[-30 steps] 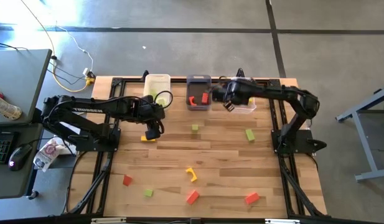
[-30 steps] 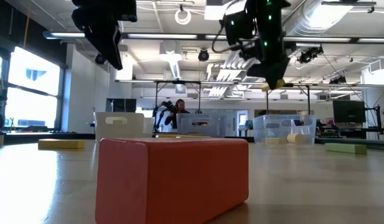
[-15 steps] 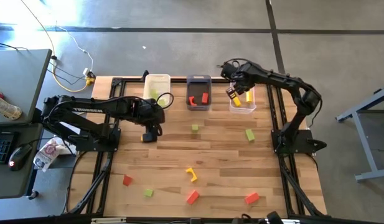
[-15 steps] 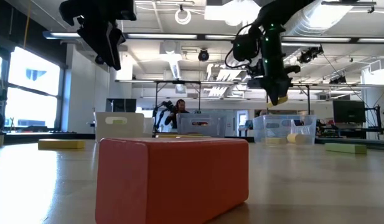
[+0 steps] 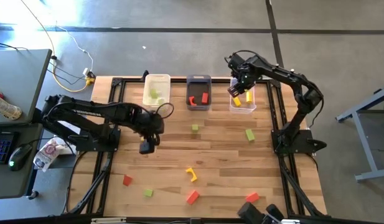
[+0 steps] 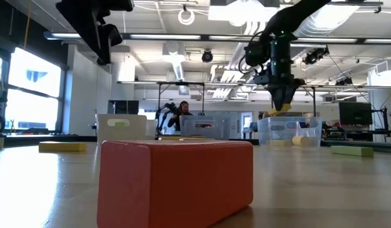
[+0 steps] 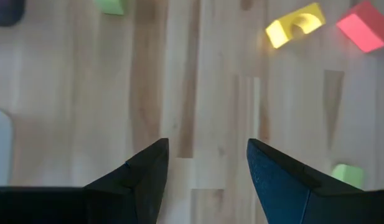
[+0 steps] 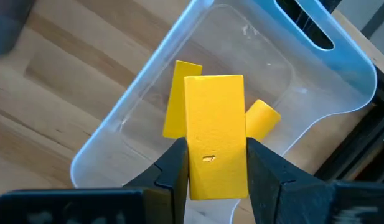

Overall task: Sort & place blocks by color
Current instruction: Put the yellow block into the transparent bin, then put the green block into the white bin

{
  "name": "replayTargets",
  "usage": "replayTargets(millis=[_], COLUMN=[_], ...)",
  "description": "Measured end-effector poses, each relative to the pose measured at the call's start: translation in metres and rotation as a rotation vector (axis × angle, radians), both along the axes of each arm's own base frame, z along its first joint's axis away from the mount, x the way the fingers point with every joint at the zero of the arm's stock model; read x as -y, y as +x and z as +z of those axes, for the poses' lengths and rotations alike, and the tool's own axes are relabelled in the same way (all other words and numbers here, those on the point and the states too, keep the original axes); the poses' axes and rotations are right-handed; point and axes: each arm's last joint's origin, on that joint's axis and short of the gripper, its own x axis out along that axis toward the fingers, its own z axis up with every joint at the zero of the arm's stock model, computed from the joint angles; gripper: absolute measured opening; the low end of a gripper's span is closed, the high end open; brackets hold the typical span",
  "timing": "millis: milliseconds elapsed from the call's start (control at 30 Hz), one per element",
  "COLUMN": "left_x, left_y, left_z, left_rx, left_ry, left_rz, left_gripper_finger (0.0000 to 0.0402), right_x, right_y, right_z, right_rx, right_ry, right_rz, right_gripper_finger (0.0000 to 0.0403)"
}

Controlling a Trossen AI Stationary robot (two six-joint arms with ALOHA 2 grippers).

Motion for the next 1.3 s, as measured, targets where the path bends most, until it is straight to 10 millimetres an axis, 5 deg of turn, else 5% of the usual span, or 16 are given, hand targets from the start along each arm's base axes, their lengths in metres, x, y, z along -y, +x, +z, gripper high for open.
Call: replayTargets(millis=[433, 700, 1300], left_x=[0.069, 0.097, 0.169], left_y=[-0.008, -0.010, 0.006], left_z=[-0.001, -0.005, -0.061], left_rx=[0.000, 0.019, -0.120], left_ry=[0.020, 0.018, -0.053], left_rz=[-0.114, -0.119, -0.136], left_gripper_finger=[0.0204, 0.0204, 0.0204], right_x=[0.018, 0.025, 0.011], right_y=[-0.020, -0.014, 0.001], right_z=[-0.001, -0.021, -0.022], right_rx=[0.013, -0.031, -0.082], right_ry=[0.026, 0.076, 0.062], right_rz=[0.016, 0.013, 0.075], right_gripper_finger=[0.0101, 0.0104, 0.0223])
